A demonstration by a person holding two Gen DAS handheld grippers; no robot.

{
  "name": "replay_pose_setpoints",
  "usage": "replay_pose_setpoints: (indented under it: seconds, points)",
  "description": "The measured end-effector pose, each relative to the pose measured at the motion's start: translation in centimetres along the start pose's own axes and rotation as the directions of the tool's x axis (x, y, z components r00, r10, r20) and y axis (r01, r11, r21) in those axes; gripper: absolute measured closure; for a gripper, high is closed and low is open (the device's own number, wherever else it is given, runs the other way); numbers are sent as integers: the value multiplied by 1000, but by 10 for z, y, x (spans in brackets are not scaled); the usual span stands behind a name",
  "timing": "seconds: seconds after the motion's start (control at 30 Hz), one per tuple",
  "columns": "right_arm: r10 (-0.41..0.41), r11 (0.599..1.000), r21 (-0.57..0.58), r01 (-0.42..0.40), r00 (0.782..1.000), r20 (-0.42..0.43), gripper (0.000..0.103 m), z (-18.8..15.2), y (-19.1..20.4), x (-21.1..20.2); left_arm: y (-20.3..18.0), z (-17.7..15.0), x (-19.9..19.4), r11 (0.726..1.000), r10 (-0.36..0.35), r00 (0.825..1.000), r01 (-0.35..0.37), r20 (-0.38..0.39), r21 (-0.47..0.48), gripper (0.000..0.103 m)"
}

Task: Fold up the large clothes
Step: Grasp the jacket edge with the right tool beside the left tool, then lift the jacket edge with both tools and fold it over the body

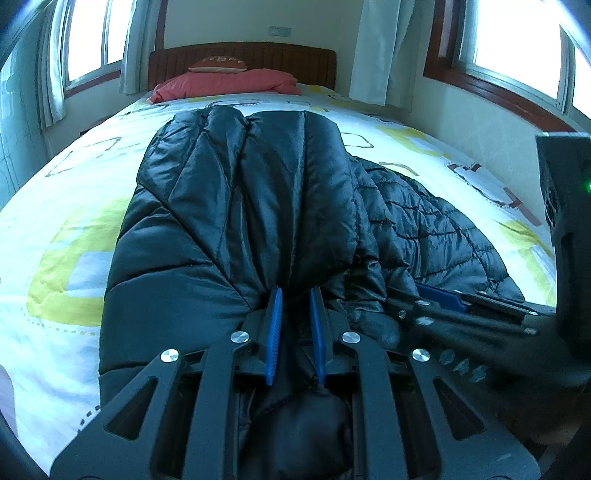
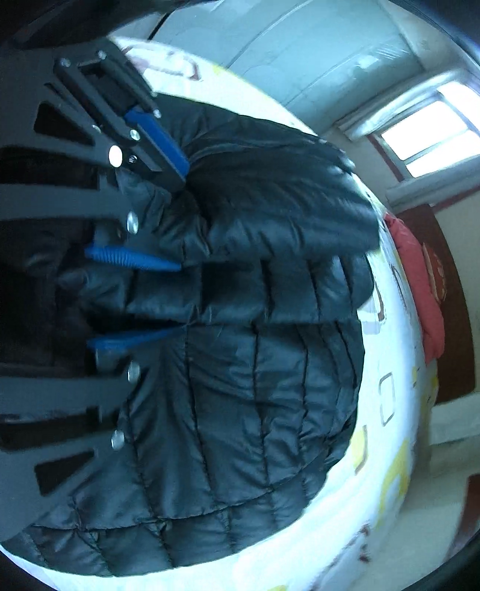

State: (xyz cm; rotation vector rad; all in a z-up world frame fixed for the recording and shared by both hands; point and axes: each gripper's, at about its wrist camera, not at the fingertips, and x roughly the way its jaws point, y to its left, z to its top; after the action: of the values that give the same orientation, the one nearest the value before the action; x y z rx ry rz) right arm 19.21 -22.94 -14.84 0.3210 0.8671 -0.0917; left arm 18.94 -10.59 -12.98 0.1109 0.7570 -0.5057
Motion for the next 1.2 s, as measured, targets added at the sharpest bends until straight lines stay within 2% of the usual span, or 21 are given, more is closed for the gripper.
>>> replay_pose_setpoints:
  seconds: [0.27, 0.4, 0.5, 0.6, 0.7, 0.73, 0.83, 1.0, 1.07, 1.2]
  points:
    - [4, 1000, 22, -5, 1000, 10, 85, -7, -3, 1, 12, 10, -25, 998, -26, 1000, 26, 2, -62, 87]
    - [13, 999, 29, -14, 1000, 14, 85, -9, -3, 1, 38, 10, -45, 988, -45, 998, 49, 31, -150, 84]
    - [22, 999, 37, -22, 1000, 16, 85, -8, -6, 1, 76, 8, -58, 960, -32, 997, 50, 71, -275, 72]
    - [23, 999, 42, -24, 1000, 19, 85, -9, -7, 1, 116, 2, -48, 920, -35, 998, 52, 52, -387, 72]
    - [25, 999, 46, -26, 999, 21, 85, -10, -8, 2, 144, -8, -20, 866, -141, 990, 134, 21, -482, 54]
    - [26, 998, 48, -27, 999, 22, 85, -10, -8, 2, 148, -10, -15, 856, -158, 987, 149, 25, -494, 50]
    - [47, 996, 72, -49, 999, 22, 85, -10, -11, 1, 156, -11, -4, 812, -234, 971, 226, 55, -538, 50]
    - [158, 968, 193, -161, 987, 27, 79, -8, -36, -5, 153, -20, 4, 767, -285, 955, 278, 81, -578, 50]
    - [200, 950, 239, -202, 979, 32, 77, -8, -46, -8, 153, -21, 5, 756, -301, 949, 297, 93, -583, 50]
    - [286, 904, 315, -288, 957, 55, 70, -9, -64, -15, 155, -22, 5, 757, -319, 943, 316, 99, -572, 50]
